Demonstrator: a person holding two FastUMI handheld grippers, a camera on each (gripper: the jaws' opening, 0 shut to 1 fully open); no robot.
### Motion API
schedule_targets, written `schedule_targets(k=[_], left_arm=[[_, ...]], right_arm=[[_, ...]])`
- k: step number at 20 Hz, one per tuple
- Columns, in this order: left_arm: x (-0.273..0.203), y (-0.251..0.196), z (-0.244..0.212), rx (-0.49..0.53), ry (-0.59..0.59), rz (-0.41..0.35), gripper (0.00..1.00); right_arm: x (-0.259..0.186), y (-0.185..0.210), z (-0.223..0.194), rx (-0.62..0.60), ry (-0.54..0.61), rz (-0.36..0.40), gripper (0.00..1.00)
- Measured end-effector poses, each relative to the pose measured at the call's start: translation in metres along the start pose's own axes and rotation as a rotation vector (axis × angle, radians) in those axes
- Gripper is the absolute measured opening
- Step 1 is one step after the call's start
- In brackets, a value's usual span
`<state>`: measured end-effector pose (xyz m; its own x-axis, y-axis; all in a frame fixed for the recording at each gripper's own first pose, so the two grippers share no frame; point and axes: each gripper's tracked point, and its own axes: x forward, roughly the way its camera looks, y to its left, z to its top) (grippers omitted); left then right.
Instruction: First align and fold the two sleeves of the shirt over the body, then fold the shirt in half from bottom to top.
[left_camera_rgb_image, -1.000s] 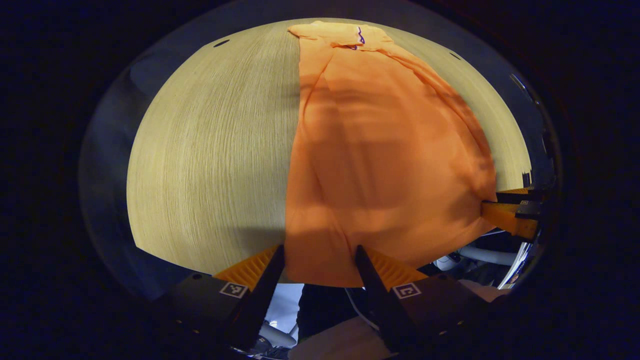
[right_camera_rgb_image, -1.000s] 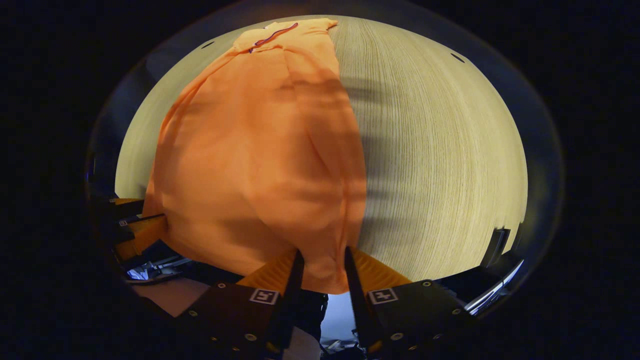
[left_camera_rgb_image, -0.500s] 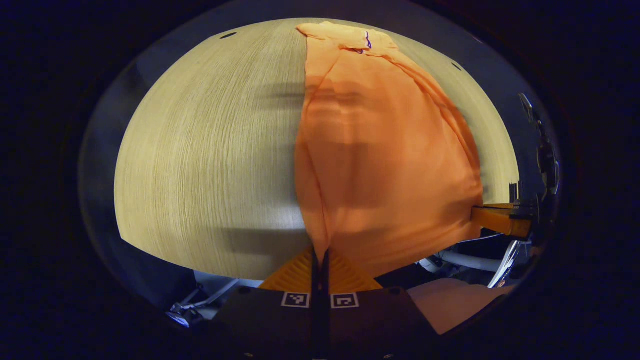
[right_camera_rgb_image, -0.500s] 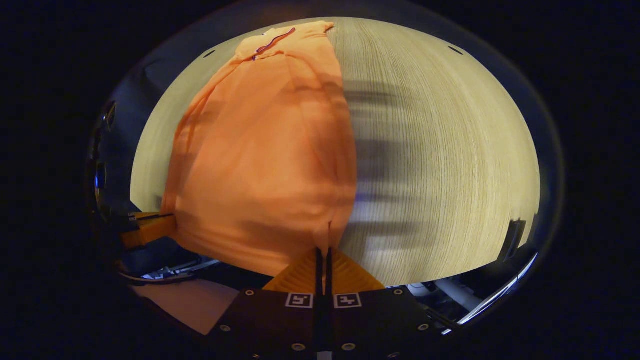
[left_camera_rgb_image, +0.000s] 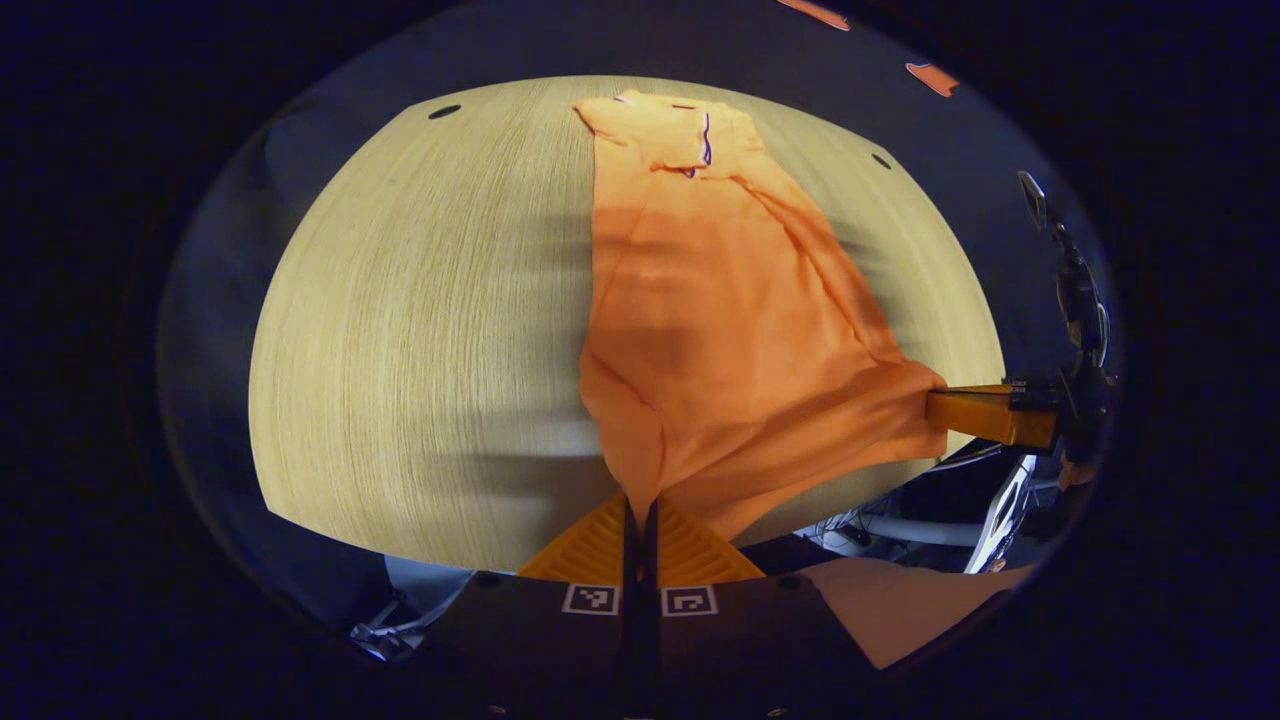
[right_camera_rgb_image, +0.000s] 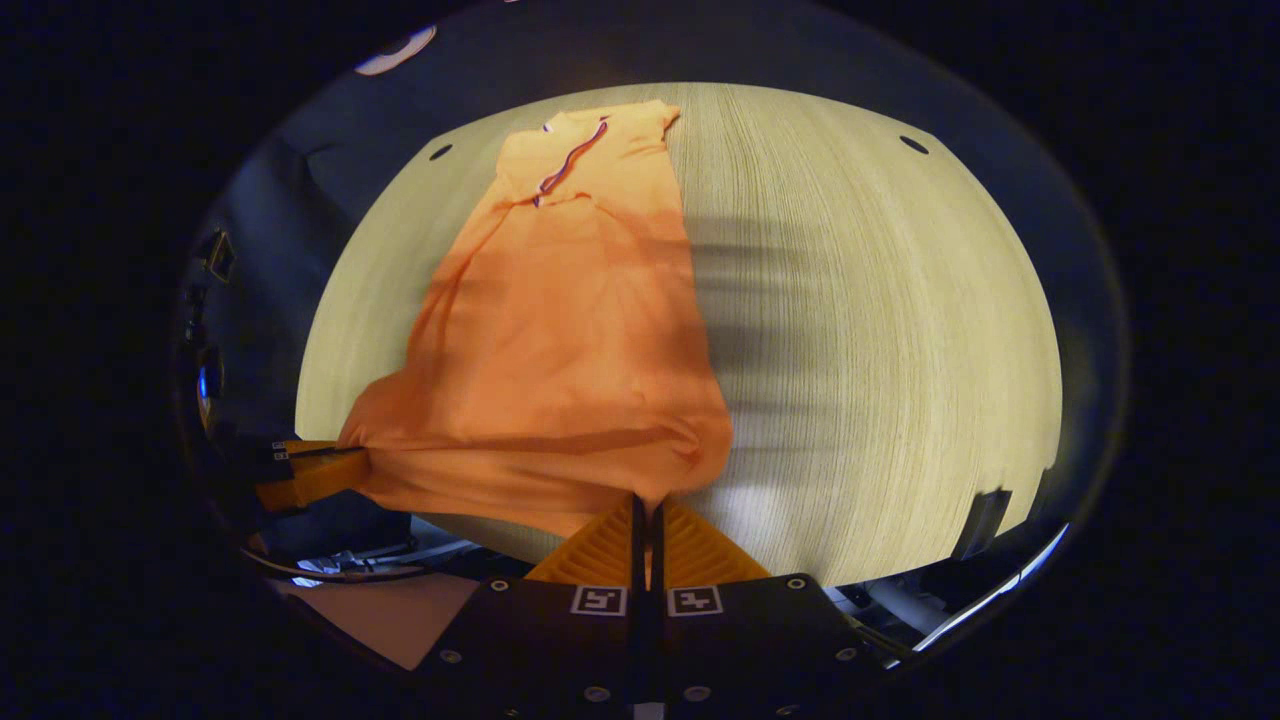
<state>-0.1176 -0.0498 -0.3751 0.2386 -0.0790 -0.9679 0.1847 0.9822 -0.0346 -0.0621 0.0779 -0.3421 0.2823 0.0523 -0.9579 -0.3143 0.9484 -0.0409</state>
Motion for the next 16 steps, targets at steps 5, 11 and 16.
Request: schedule_targets(k=[5, 11, 16], left_arm=[[-0.021, 0.005, 0.069, -0.001, -0.118, 0.005, 0.01], [-0.028, 0.017, 0.162, 0.056, -0.248, 0.041, 0.01], [-0.034, 0.019, 0.249, 0.084, -0.338, 0.051, 0.01]], right_arm=[[-0.023, -0.002, 0.062, -0.017, -0.093, 0.007, 0.0], [-0.048, -0.008, 0.151, -0.1, -0.227, -0.023, 0.0], [-0.053, -0.016, 0.226, -0.125, -0.303, -0.042, 0.01]])
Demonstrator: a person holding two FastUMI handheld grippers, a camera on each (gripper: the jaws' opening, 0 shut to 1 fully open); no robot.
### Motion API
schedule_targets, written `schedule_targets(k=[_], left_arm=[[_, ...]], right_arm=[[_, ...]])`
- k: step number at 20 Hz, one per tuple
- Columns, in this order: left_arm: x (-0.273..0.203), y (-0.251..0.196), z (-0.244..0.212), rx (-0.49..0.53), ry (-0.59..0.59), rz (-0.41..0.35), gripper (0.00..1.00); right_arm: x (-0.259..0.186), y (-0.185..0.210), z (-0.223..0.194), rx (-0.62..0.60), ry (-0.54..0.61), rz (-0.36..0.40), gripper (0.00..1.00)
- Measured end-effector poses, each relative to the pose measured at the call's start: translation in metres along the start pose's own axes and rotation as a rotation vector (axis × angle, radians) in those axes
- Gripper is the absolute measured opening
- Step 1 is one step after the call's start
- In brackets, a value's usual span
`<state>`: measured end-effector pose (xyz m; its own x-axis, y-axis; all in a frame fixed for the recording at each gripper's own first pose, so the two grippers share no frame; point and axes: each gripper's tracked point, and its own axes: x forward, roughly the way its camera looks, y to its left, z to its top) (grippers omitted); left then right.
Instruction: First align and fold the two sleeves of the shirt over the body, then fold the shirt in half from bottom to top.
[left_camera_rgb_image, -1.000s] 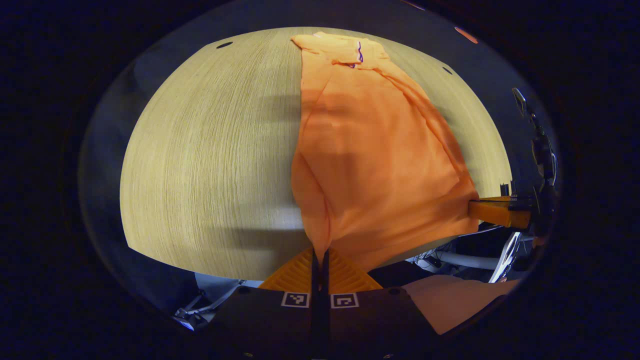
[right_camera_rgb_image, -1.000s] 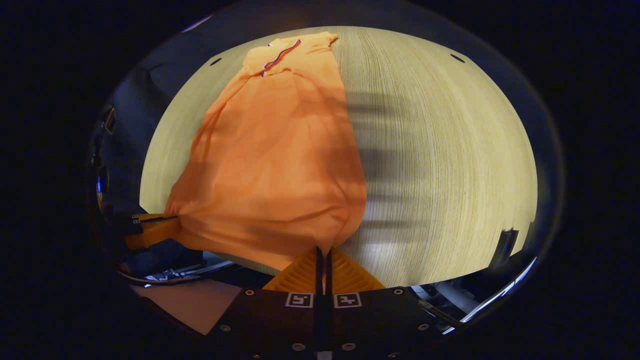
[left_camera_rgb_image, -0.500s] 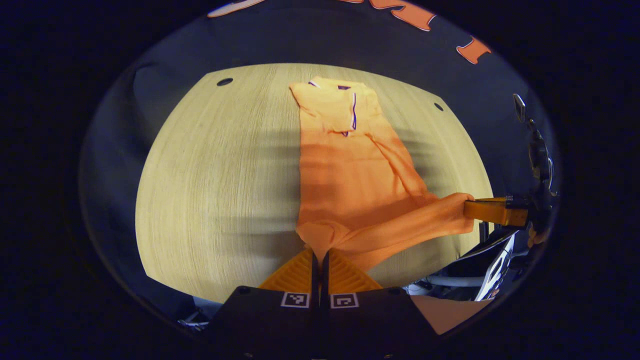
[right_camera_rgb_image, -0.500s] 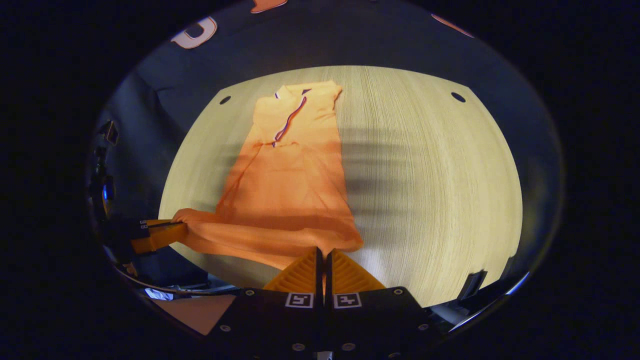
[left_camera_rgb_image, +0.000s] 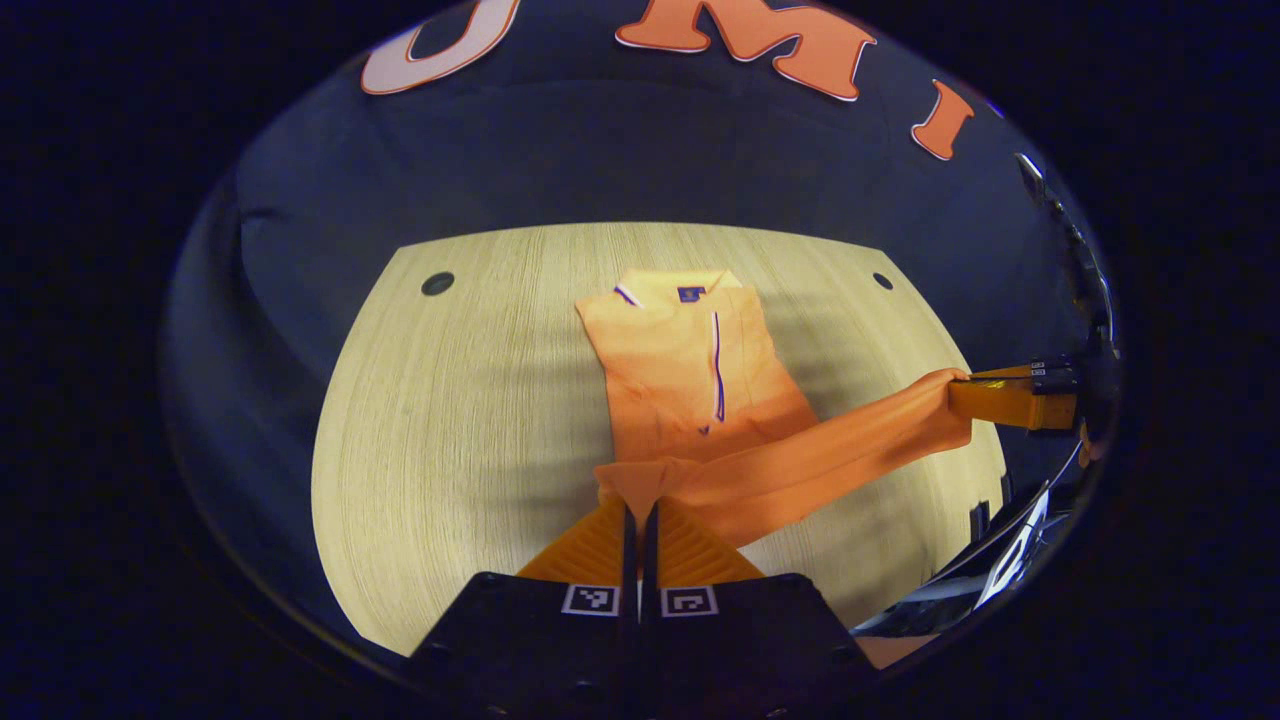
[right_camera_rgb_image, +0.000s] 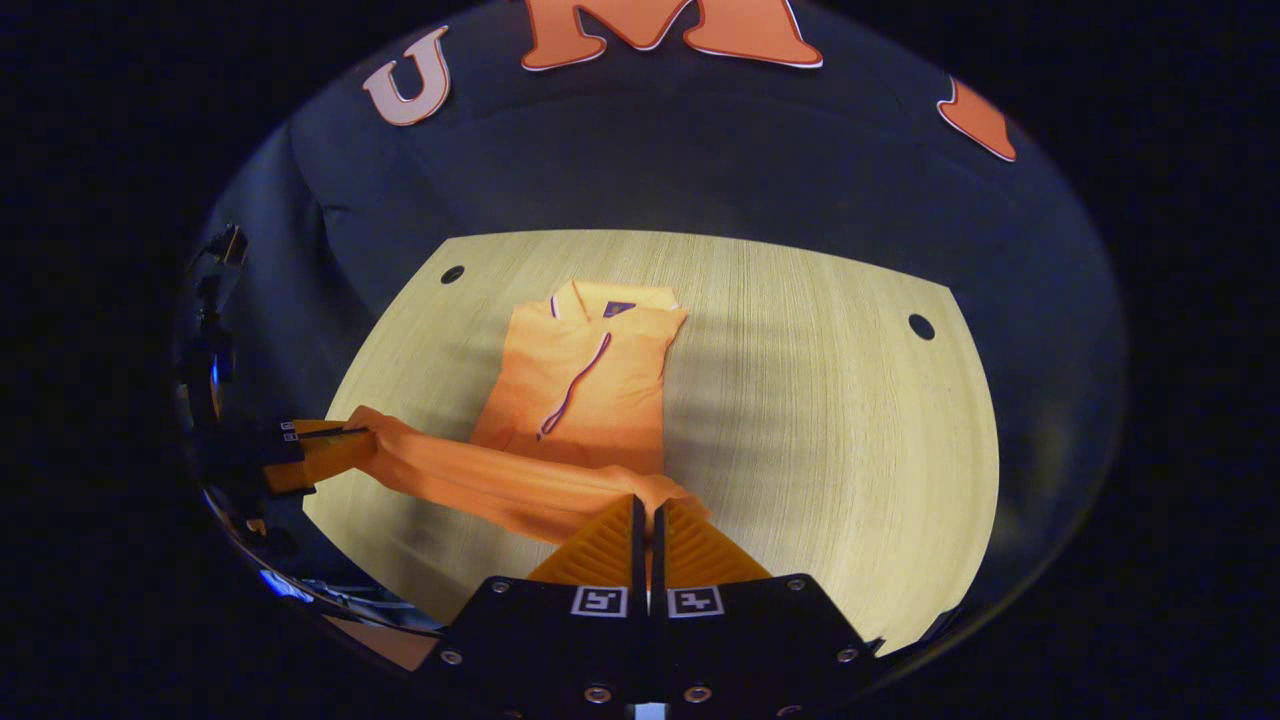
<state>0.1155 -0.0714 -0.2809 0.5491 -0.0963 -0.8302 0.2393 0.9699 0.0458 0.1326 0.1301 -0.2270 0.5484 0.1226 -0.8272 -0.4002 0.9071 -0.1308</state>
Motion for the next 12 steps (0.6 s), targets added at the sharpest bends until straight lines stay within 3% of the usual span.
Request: schedule_targets(k=[7, 12], left_arm=[[0.052, 0.018, 0.103, 0.033, -0.096, 0.025, 0.01], [0.109, 0.03, 0.143, 0.034, -0.104, 0.039, 0.01]], right_arm=[[0.043, -0.022, 0.086, 0.027, -0.066, -0.018, 0.0], [0.099, -0.038, 0.119, 0.049, -0.066, -0.045, 0.0]])
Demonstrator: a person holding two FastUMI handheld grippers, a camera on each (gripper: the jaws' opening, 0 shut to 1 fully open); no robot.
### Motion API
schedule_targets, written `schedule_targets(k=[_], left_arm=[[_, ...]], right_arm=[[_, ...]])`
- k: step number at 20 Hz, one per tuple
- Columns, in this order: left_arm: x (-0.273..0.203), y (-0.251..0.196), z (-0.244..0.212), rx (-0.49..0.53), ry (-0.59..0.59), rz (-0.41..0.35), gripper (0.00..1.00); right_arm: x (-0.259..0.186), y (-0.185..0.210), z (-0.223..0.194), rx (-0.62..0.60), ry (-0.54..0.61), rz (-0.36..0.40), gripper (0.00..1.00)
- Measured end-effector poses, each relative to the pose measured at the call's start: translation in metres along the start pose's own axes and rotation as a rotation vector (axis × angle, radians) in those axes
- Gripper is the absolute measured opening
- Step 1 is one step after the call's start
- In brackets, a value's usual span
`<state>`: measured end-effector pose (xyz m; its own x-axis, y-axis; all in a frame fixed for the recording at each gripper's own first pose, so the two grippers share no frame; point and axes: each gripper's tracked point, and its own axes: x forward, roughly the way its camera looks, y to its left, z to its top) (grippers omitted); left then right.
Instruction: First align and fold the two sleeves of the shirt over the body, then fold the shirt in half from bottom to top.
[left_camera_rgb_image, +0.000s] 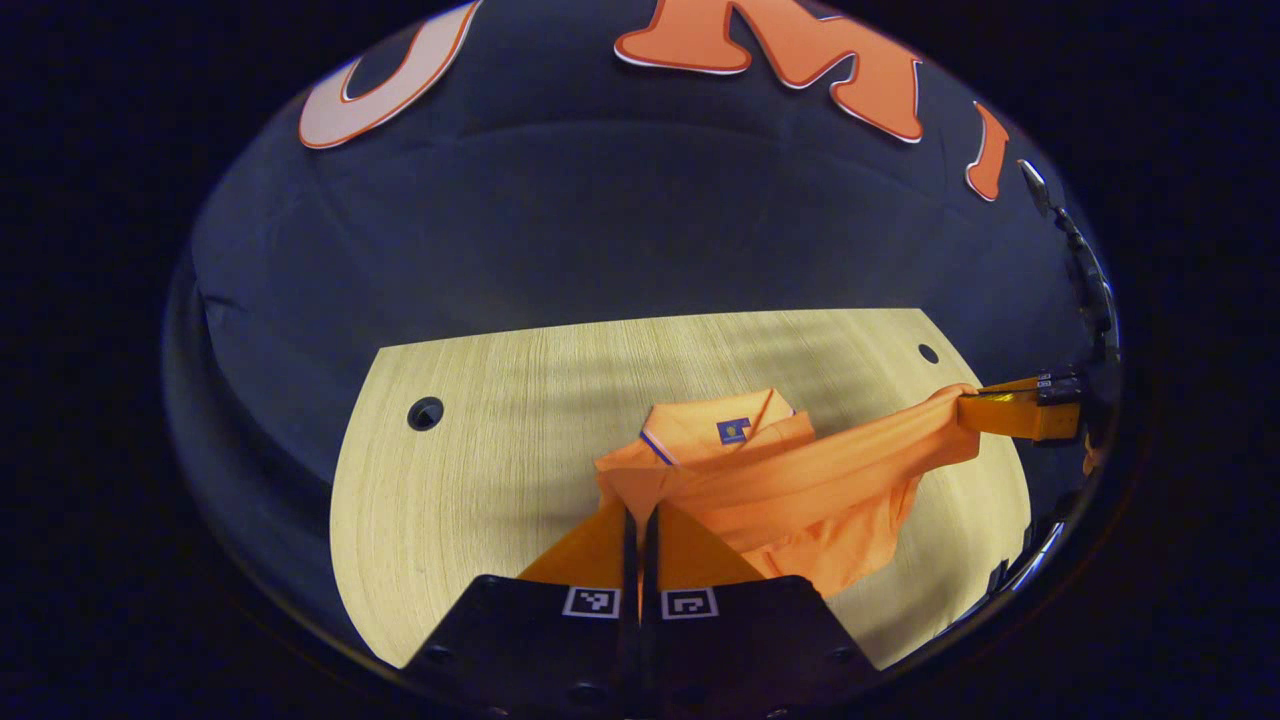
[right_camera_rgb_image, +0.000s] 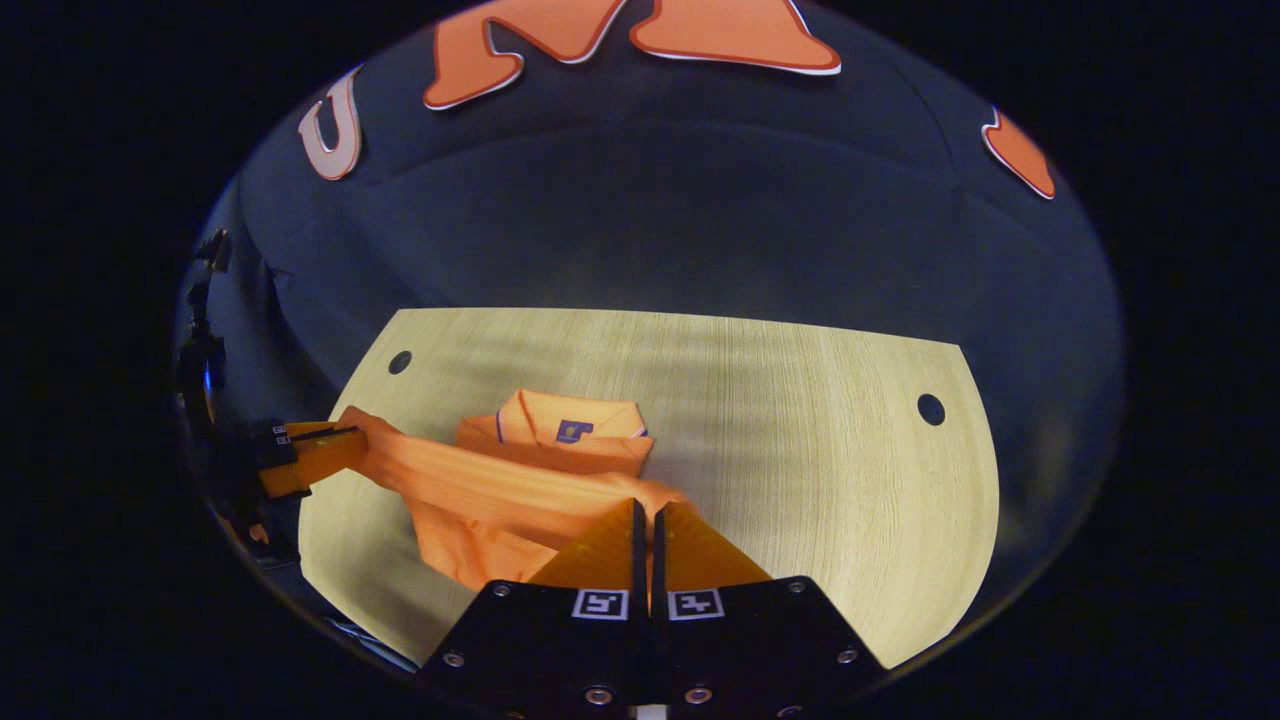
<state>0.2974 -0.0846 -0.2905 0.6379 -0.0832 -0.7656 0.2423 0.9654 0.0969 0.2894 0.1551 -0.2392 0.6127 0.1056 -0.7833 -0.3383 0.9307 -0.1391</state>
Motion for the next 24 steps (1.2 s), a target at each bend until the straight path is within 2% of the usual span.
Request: schedule_targets(k=[2, 5, 9, 11, 12, 13, 15, 16, 18, 19, 20, 21, 24], left_arm=[[0.028, 0.006, 0.0, 0.003, 0.006, 0.008, 0.01], [0.065, 0.014, -0.012, -0.009, 0.043, 0.022, 0.01], [0.106, 0.027, -0.03, -0.03, 0.088, 0.065, 0.01], [0.114, 0.028, -0.039, -0.035, 0.117, 0.071, 0.01], [0.12, 0.031, -0.044, -0.031, 0.127, 0.085, 0.02], [0.12, 0.034, -0.047, -0.031, 0.127, 0.094, 0.09], [0.119, 0.036, -0.045, -0.044, 0.127, 0.106, 0.14], [0.122, 0.036, -0.048, -0.046, 0.127, 0.098, 0.18], [0.122, 0.035, -0.049, -0.063, 0.113, 0.097, 0.72], [0.113, 0.036, -0.044, -0.063, 0.109, 0.106, 0.99], [0.109, 0.038, -0.041, -0.058, 0.101, 0.121, 0.98], [0.103, 0.039, -0.036, -0.055, 0.084, 0.129, 0.98], [0.075, 0.043, -0.008, -0.035, -0.004, 0.16, 0.98]], right_arm=[[0.031, -0.003, 0.0, 0.01, 0.021, -0.004, 0.01], [0.063, -0.011, -0.01, 0.0, 0.056, -0.051, 0.0], [0.097, -0.002, -0.014, 0.051, 0.08, -0.019, 0.01], [0.102, -0.004, -0.019, 0.093, 0.106, -0.032, 0.02], [0.104, -0.012, -0.021, 0.091, 0.109, -0.063, 0.04], [0.11, -0.017, -0.025, 0.084, 0.118, -0.088, 0.09], [0.119, -0.018, -0.036, 0.106, 0.139, -0.101, 0.16], [0.116, -0.018, -0.039, 0.124, 0.147, -0.098, 0.36], [0.112, -0.023, -0.041, 0.128, 0.141, -0.098, 0.75], [0.111, -0.024, -0.04, 0.129, 0.13, -0.102, 0.81], [0.106, -0.025, -0.037, 0.13, 0.118, -0.106, 0.94], [0.103, -0.025, -0.035, 0.126, 0.105, -0.103, 0.99], [0.082, -0.02, -0.021, 0.118, 0.052, -0.084, 0.98]])
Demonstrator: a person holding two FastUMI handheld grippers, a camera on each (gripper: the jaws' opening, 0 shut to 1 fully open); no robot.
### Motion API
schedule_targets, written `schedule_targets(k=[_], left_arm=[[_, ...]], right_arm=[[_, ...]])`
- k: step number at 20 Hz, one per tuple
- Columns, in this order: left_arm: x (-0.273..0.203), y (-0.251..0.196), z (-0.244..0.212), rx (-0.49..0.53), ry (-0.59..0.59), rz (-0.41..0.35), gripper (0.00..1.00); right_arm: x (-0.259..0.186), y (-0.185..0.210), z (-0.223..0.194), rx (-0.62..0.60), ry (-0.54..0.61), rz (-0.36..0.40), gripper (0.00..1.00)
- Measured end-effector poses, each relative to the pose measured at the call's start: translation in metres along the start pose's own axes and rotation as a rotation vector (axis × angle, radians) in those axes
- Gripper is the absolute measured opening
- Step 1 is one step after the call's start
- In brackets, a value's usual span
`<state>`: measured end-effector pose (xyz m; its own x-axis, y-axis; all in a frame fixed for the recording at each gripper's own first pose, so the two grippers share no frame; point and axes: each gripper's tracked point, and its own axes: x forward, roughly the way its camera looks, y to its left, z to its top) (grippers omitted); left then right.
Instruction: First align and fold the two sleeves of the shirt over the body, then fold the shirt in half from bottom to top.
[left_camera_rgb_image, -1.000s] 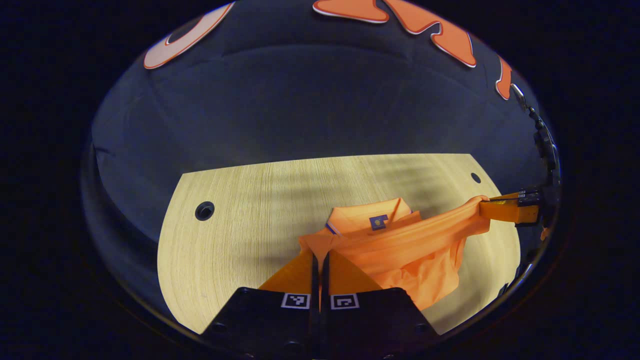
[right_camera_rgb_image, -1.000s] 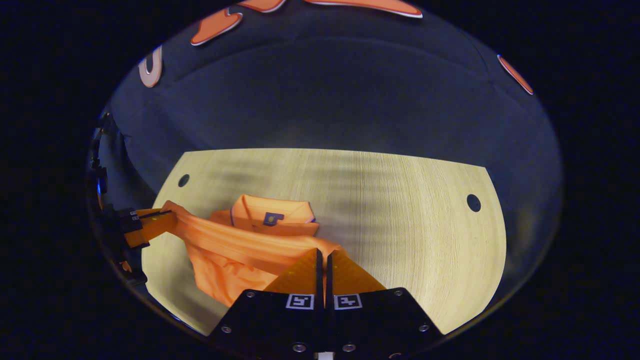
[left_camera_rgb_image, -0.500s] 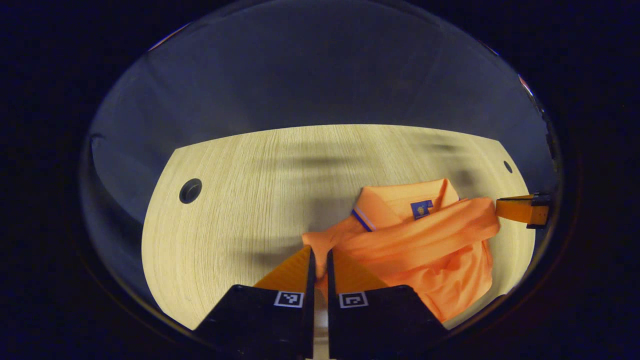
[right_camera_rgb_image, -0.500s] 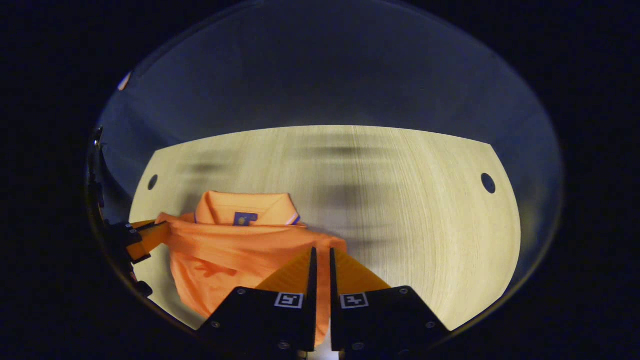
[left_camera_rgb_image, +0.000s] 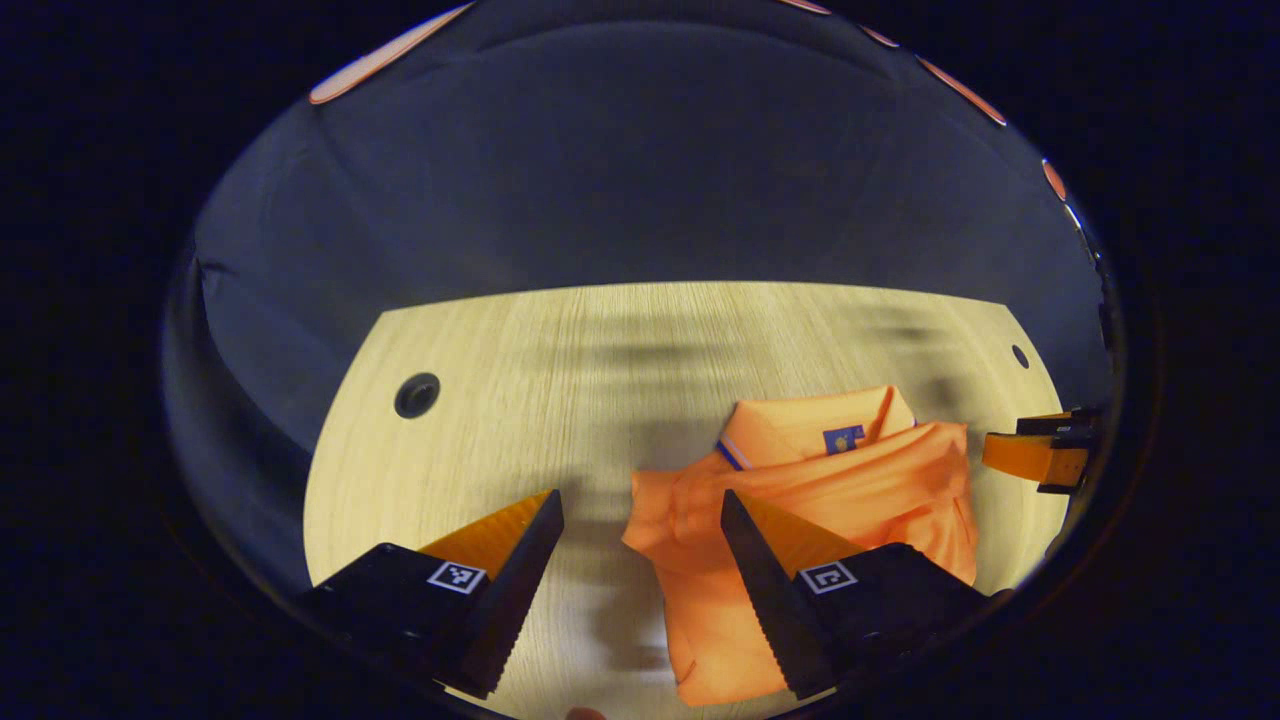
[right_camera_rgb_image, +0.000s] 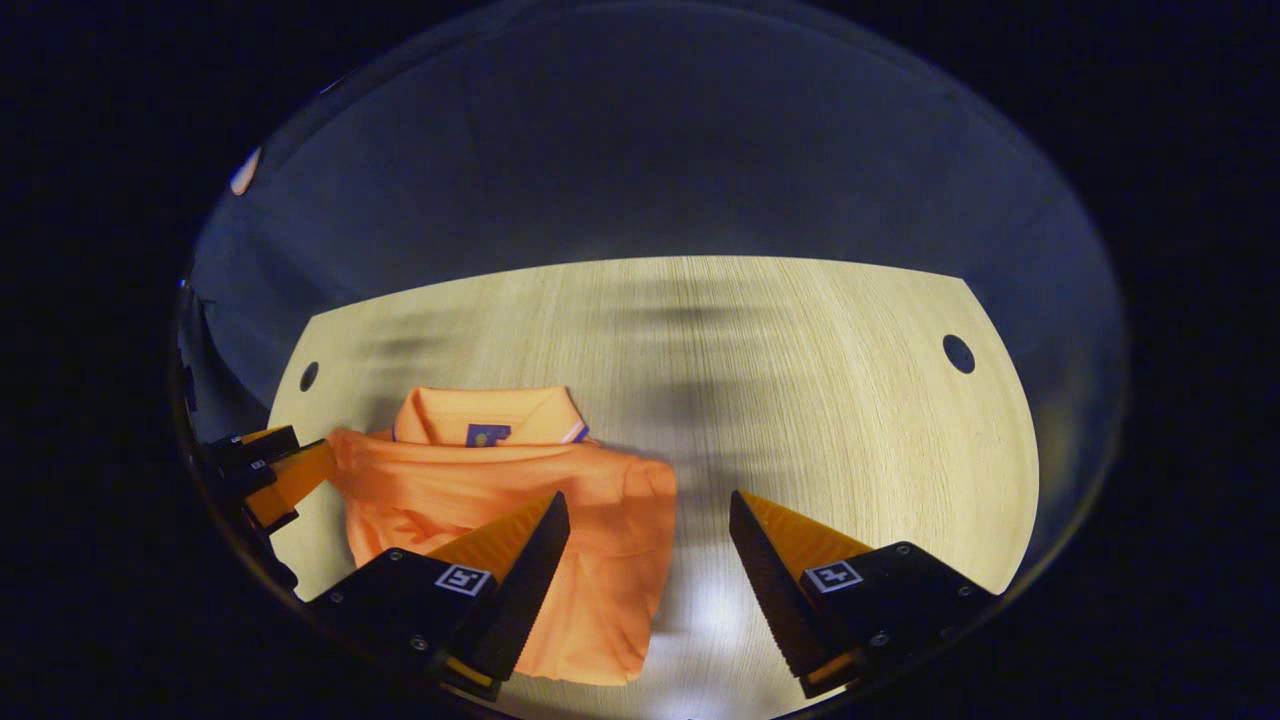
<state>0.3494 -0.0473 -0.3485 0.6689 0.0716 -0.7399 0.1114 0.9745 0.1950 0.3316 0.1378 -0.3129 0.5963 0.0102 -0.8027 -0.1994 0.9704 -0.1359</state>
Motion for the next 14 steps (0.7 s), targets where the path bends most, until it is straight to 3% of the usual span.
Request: schedule_targets(k=[7, 11, 14], left_arm=[[-0.107, 0.004, 0.072, 0.052, -0.273, 0.035, 0.97], [-0.182, 0.002, 0.087, 0.01, -0.385, 0.006, 0.97], [-0.233, 0.011, 0.087, 0.003, -0.465, 0.029, 0.97]], right_arm=[[-0.098, 0.005, 0.052, -0.011, -0.258, 0.011, 0.98], [-0.167, 0.016, 0.059, -0.022, -0.413, 0.017, 0.98], [-0.223, 0.022, 0.057, -0.044, -0.503, 0.019, 0.98]])
